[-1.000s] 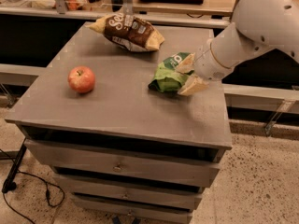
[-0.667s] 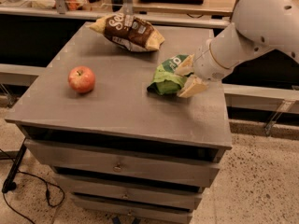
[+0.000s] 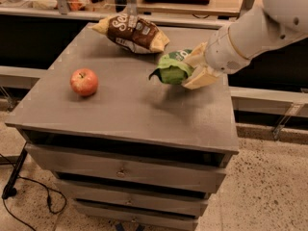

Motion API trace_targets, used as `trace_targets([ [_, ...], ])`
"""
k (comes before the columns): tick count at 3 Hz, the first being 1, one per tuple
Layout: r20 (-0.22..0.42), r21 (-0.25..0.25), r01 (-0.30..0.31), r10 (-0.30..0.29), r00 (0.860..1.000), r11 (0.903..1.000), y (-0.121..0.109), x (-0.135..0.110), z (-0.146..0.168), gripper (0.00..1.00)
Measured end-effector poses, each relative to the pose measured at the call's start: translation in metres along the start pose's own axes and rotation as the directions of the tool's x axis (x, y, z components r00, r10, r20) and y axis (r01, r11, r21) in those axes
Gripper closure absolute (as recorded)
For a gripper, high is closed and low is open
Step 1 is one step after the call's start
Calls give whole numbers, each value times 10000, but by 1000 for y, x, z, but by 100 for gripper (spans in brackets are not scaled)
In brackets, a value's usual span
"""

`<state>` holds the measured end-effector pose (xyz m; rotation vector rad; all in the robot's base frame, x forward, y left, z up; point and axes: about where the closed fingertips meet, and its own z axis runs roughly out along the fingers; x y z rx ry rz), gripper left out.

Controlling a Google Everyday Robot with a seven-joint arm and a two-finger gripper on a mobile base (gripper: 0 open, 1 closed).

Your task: Pick green rice chip bag

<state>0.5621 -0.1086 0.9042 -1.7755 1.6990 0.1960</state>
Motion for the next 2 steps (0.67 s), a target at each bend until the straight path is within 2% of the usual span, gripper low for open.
trace_targets([
  [1,1109,22,-579,573,9922,9983,-2,-24,-34,100],
  [2,2474,-602,-786,912,9646,9951,-5,-47,-60,100],
])
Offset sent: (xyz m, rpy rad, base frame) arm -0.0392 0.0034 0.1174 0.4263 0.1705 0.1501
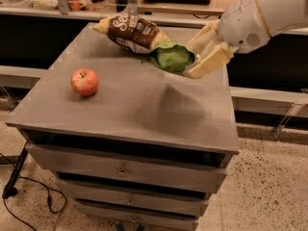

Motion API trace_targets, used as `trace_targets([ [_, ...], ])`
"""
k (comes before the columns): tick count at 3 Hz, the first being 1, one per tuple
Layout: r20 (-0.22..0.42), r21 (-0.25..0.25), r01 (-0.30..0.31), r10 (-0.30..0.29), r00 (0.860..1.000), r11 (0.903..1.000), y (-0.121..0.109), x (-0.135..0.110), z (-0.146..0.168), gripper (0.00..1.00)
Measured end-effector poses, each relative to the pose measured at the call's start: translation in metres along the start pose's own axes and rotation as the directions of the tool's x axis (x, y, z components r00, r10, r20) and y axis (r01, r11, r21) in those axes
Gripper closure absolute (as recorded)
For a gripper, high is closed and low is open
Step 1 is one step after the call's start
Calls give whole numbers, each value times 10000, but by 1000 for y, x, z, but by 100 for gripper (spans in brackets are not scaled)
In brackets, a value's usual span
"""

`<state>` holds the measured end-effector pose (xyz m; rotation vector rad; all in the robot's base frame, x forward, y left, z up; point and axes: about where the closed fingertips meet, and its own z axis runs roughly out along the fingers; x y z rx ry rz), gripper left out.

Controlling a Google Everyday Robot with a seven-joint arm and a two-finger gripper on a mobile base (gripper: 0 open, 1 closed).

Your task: Pick green rice chip bag

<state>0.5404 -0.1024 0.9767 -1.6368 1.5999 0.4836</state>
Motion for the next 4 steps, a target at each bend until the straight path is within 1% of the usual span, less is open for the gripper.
trace_targets([
  [1,1272,-456,-52,110,9918,9989,4,-22,-17,100],
  [2,2328,-475,-351,452,9715,9983,9,-38,-27,100],
  [3,2969,-639,-720,878,9509,9954,12,-44,-30,100],
  [4,3279,-674,-1144,1303,9357,9911,13,-45,-33,100],
])
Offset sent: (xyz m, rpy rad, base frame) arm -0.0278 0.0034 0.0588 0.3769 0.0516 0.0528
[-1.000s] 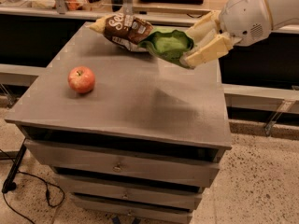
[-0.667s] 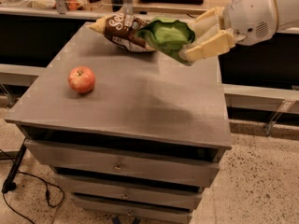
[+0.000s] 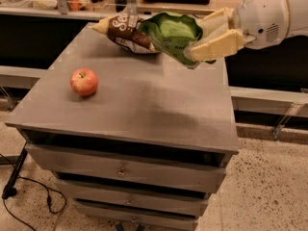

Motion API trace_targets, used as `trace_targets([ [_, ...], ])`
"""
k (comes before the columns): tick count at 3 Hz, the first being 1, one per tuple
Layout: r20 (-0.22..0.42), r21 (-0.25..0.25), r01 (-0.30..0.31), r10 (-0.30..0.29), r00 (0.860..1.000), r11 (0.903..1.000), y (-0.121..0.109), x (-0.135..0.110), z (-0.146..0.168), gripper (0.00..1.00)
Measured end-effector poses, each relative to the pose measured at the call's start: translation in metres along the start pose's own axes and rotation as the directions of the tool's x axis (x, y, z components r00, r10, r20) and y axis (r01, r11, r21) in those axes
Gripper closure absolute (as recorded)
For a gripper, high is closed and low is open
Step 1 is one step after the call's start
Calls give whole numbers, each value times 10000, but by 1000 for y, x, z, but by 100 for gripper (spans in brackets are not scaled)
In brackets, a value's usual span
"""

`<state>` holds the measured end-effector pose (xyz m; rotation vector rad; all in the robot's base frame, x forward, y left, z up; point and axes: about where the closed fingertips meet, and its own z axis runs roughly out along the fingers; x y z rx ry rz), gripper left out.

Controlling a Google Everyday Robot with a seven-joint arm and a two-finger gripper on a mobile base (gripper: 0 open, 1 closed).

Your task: Pick green rice chip bag

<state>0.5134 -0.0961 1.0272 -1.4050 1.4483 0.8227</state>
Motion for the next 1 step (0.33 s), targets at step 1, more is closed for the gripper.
trace_targets([
  [1,0,-1,1,-1,10000,10000,0,0,0,100],
])
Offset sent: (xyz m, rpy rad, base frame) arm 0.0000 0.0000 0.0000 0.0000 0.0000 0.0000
